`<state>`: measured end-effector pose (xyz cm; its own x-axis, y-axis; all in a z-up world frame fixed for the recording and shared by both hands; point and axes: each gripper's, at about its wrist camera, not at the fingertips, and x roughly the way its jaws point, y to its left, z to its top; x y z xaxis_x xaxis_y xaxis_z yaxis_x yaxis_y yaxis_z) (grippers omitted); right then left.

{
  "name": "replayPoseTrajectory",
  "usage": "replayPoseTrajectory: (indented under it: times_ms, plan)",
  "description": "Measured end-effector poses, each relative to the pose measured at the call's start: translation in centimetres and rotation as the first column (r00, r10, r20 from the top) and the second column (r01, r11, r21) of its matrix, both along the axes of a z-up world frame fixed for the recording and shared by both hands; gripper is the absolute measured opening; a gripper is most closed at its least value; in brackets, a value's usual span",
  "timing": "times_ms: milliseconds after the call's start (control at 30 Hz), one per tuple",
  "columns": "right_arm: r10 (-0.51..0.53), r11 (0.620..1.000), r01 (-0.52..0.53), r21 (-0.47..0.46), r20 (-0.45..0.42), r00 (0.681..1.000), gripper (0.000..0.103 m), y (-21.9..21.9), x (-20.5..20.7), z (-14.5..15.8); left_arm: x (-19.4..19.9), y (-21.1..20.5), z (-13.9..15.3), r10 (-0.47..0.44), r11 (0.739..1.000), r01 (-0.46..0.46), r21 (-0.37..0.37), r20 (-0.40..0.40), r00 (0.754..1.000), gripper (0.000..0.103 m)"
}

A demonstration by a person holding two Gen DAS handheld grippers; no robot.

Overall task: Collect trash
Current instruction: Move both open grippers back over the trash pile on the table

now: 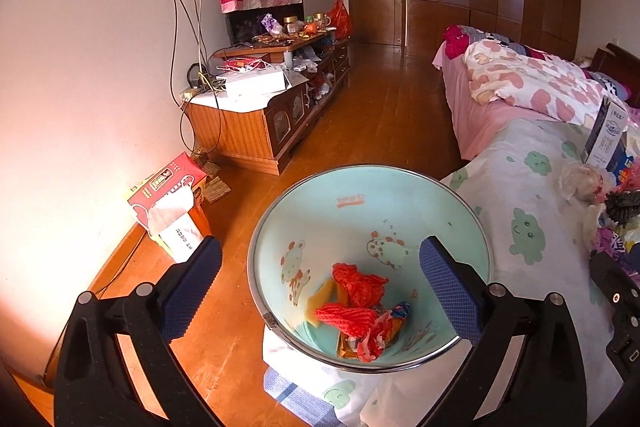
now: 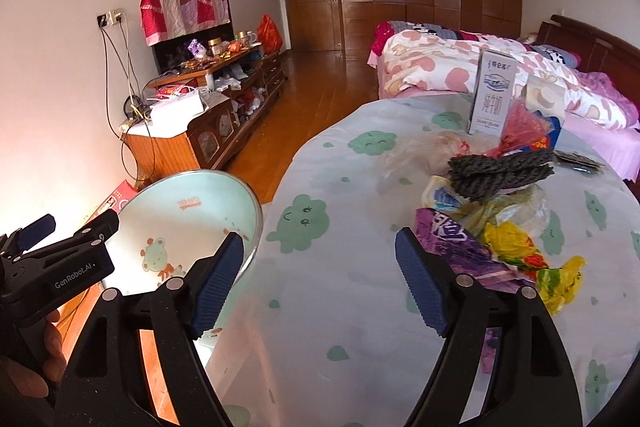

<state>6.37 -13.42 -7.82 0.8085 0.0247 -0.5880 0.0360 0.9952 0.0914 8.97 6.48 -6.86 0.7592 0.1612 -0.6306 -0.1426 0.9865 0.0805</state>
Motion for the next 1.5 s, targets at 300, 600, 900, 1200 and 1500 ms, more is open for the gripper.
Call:
replayPoseTrajectory:
  times_ms: [300,600,900,1200,1500]
  plan:
    - [-0.095,0.995,0.095,0.029,0.021,0.995,0.077,-4.4,-3.2,0.4,-1.7,-2.3,0.7,-0.056,0.998,0.056,0.028,0.013,0.998,0.097]
    - [-0.156,0.987,0.156,0.025,0.015,0.988,0.077,-7.2,-4.9,0.4,-3.2,-4.7,1.3,-0.140,0.990,0.139,0.024,0.019,0.990,0.097]
    - [-0.216,0.976,0.216,0.004,0.022,0.976,0.077,-9.9,-6.5,0.3,-4.1,-7.2,-0.3,-0.222,0.975,0.222,-0.001,-0.041,0.974,0.097]
    - [-0.291,0.957,0.291,0.026,0.002,0.957,0.077,-14.0,-7.5,-0.4,-4.5,-9.8,-1.2,-0.275,0.961,0.274,-0.016,-0.080,0.958,0.097]
    - [-0.370,0.928,0.370,0.051,-0.019,0.929,0.068,-18.8,-8.7,-1.4,-4.4,-13.7,-1.4,-0.362,0.932,0.363,-0.011,-0.092,0.927,0.096]
